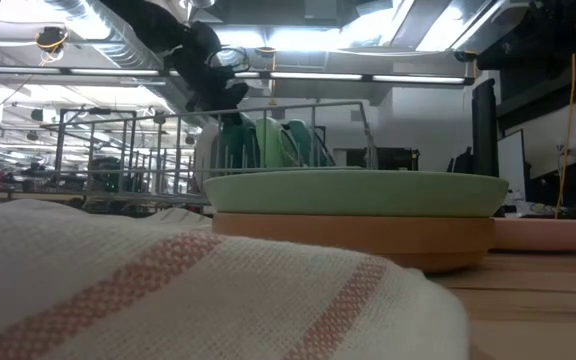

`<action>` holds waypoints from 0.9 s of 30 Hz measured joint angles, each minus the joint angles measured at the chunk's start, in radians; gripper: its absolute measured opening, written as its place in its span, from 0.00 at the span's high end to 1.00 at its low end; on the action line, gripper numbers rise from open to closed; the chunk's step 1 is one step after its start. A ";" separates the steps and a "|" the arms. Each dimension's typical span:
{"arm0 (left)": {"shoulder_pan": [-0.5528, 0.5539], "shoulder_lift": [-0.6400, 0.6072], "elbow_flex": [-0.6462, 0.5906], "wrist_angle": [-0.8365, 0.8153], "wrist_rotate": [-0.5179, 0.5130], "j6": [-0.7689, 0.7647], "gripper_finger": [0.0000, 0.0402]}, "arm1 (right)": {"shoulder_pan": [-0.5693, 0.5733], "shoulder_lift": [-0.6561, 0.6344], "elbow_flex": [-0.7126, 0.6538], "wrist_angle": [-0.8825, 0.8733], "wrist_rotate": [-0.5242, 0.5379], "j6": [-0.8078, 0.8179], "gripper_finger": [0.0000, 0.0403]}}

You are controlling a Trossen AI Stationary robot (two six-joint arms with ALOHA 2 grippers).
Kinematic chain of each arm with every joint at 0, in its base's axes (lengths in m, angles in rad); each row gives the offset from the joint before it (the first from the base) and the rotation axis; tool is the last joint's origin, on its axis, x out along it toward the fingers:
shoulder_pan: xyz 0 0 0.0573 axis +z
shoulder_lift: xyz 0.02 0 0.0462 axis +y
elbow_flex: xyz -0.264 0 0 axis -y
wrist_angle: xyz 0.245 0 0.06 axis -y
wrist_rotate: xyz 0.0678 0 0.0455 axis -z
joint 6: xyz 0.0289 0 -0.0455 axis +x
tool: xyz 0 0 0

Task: Sort dishes
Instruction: Put the dark green plate into the dishwasher rack

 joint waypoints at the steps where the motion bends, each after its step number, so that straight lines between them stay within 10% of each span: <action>1: 0.000 0.000 0.000 0.000 0.000 -0.007 0.72 | 0.000 0.000 0.000 0.000 -0.001 0.000 0.79; 27: 0.000 0.000 -0.001 0.001 -0.001 -0.179 0.72 | 0.000 0.000 0.000 0.001 -0.471 0.000 0.79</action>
